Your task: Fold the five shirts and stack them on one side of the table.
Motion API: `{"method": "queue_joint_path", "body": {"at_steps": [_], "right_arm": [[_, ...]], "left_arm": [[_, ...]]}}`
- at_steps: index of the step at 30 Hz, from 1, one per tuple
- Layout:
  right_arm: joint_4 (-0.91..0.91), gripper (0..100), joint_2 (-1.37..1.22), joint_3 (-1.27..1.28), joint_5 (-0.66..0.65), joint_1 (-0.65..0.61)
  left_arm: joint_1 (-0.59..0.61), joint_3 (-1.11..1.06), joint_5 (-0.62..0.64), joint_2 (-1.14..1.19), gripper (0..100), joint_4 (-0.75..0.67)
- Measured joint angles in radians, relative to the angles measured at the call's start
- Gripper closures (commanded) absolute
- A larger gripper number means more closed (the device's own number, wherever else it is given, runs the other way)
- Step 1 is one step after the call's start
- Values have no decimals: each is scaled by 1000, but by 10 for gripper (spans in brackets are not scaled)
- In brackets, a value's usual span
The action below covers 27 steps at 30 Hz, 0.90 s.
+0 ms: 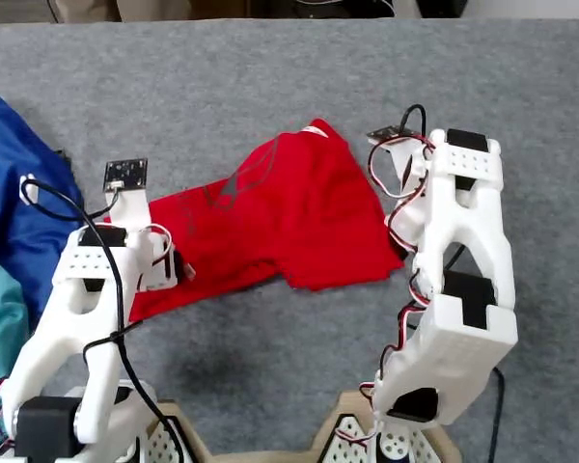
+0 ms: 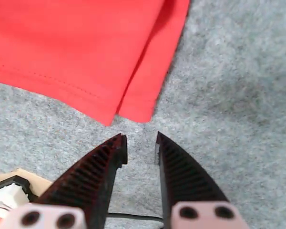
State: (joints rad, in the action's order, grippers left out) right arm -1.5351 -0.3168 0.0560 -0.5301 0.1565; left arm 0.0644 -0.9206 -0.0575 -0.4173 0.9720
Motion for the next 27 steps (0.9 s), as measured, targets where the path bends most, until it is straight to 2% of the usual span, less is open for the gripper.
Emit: {"method": "queue_joint_path", "body": {"at_steps": [6, 11, 15, 16, 19, 24, 27], "right_arm": [[-15, 878, 0, -120, 0, -6], [-20, 883, 0, -285, 31, -87], [-2, 984, 0, -385, 75, -192], [14, 981, -8, -411, 84, -215], [49, 976, -89, -506, 98, -285], [61, 975, -304, -723, 132, -374], [61, 975, -450, -885, 153, -388]], "left_arm": [[0, 86, 0, 0, 781, 158], [0, 253, 0, 0, 781, 330], [0, 405, 0, 0, 786, 400], [5, 433, 0, 0, 787, 397], [34, 453, 0, 0, 833, 293], [41, 339, 0, 52, 983, -44], [41, 247, 0, 137, 978, -253]]}}
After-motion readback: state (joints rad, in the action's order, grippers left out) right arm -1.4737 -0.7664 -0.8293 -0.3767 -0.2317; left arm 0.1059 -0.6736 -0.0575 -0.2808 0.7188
